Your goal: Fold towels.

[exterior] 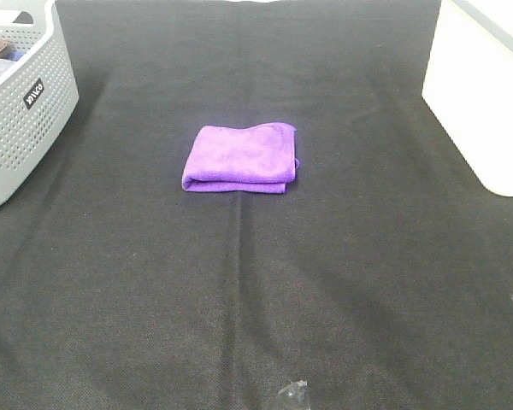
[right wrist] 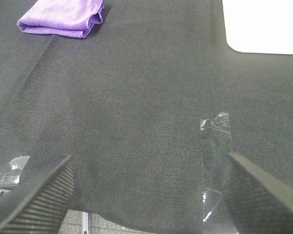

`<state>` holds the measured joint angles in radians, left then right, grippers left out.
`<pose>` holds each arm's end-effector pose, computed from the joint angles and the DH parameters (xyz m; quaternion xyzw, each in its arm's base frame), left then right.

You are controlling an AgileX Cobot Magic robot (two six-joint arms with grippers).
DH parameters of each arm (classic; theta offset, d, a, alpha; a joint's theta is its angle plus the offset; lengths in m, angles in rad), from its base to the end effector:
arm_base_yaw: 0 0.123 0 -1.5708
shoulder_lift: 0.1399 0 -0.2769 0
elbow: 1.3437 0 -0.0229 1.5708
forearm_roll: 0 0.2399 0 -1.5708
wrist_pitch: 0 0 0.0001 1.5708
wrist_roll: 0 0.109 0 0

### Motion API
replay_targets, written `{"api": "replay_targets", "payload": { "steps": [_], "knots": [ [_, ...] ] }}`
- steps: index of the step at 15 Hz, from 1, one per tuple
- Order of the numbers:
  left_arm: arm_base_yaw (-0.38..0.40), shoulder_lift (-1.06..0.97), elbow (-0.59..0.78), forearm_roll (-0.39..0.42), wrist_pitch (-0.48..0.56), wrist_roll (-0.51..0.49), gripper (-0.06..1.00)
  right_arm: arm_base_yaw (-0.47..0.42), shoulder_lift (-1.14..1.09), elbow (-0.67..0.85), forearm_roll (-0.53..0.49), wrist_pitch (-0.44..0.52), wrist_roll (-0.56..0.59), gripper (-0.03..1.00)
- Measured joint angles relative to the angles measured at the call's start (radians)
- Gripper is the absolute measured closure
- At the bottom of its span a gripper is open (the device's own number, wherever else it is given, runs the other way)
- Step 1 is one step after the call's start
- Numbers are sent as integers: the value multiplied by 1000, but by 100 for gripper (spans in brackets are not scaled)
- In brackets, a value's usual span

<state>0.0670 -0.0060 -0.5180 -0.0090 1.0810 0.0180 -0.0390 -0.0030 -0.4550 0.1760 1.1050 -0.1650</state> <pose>0.0061 -0.0005 0.2670 -0.0206 0.8520 0.0177 0.5228 0.0111 0.0166 0.2481 -0.0584 0.8696 0.0382 0.4888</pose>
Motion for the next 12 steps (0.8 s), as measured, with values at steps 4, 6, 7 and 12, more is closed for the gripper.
{"api": "replay_targets", "payload": {
  "steps": [4, 6, 7, 12],
  "knots": [
    [2, 0, 0, 0, 0, 0, 18, 0, 0, 0, 2, 0, 0, 18],
    [2, 0, 0, 0, 0, 0, 18, 0, 0, 0, 2, 0, 0, 18],
    [2, 0, 0, 0, 0, 0, 18, 0, 0, 0, 2, 0, 0, 18],
    [2, 0, 0, 0, 0, 0, 18, 0, 0, 0, 2, 0, 0, 18]
  ]
}}
